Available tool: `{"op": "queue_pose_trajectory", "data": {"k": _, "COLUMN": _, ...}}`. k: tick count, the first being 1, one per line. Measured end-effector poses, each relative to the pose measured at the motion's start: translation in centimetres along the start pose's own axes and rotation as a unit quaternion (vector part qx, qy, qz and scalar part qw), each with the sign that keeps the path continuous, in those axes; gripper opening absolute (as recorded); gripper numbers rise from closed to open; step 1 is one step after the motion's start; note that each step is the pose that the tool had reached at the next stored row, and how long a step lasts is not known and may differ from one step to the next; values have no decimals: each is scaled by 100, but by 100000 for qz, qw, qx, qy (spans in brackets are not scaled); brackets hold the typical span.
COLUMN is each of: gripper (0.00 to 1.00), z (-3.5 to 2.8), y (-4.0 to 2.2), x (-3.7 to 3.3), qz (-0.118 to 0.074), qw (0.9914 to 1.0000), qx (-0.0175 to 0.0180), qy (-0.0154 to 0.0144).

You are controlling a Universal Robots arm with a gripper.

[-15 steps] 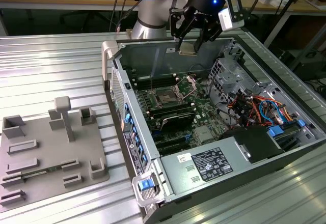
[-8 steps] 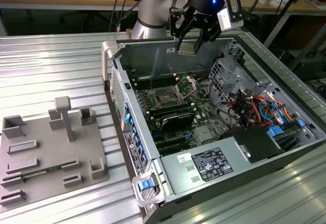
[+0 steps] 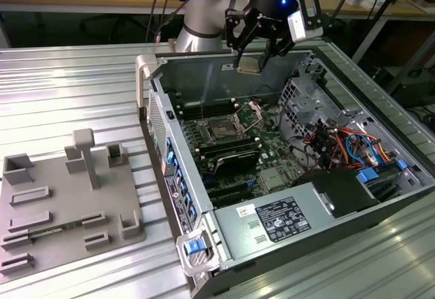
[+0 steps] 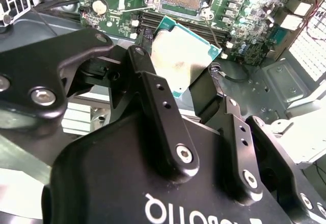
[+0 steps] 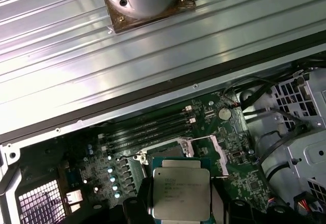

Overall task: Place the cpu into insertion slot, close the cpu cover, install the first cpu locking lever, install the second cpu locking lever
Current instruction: 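Place the cpu into insertion slot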

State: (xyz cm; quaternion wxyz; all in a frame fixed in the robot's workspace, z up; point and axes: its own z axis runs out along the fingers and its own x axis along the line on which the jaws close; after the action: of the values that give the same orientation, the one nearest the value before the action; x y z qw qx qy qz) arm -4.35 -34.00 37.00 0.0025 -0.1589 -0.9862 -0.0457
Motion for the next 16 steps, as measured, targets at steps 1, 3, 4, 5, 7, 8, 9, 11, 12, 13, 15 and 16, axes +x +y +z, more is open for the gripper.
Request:
{"op": "queue_pose_trajectory", "data": {"k": 1, "gripper": 55, "z": 0, "y": -1, "x": 3, "qz": 209, "qw": 100000, "qx": -2, "qy": -18}}
{"op": "queue_pose_trajectory", "data": {"k": 3, "gripper": 55, "z": 0, "y": -3, "x": 9, "qz": 695, "qw": 99998, "qx": -15, "qy": -63}}
{"op": "queue_pose_trajectory", "data": {"k": 4, "gripper": 55, "z": 0, "y": -4, "x": 11, "qz": 850, "qw": 99996, "qx": -17, "qy": -77}}
{"op": "queue_pose_trajectory", "data": {"k": 5, "gripper": 55, "z": 0, "y": -5, "x": 14, "qz": 1103, "qw": 99994, "qx": -20, "qy": -102}}
{"op": "queue_pose_trajectory", "data": {"k": 7, "gripper": 55, "z": 0, "y": -6, "x": 19, "qz": 1500, "qw": 99989, "qx": -31, "qy": -136}}
{"op": "queue_pose_trajectory", "data": {"k": 8, "gripper": 55, "z": 0, "y": -7, "x": 23, "qz": 1797, "qw": 99984, "qx": -32, "qy": -163}}
{"op": "queue_pose_trajectory", "data": {"k": 9, "gripper": 55, "z": 0, "y": -8, "x": 26, "qz": 2053, "qw": 99979, "qx": -38, "qy": -187}}
{"op": "queue_pose_trajectory", "data": {"k": 11, "gripper": 55, "z": 0, "y": -10, "x": 30, "qz": 2394, "qw": 99971, "qx": -47, "qy": -214}}
{"op": "queue_pose_trajectory", "data": {"k": 12, "gripper": 55, "z": 0, "y": -11, "x": 33, "qz": 2635, "qw": 99965, "qx": -50, "qy": -240}}
{"op": "queue_pose_trajectory", "data": {"k": 13, "gripper": 55, "z": 0, "y": -12, "x": 36, "qz": 2778, "qw": 99961, "qx": -56, "qy": -252}}
{"op": "queue_pose_trajectory", "data": {"k": 15, "gripper": 55, "z": 0, "y": -15, "x": 45, "qz": 3041, "qw": 99953, "qx": -61, "qy": -275}}
{"op": "queue_pose_trajectory", "data": {"k": 16, "gripper": 55, "z": 0, "y": -16, "x": 48, "qz": 3141, "qw": 99950, "qx": -64, "qy": -283}}
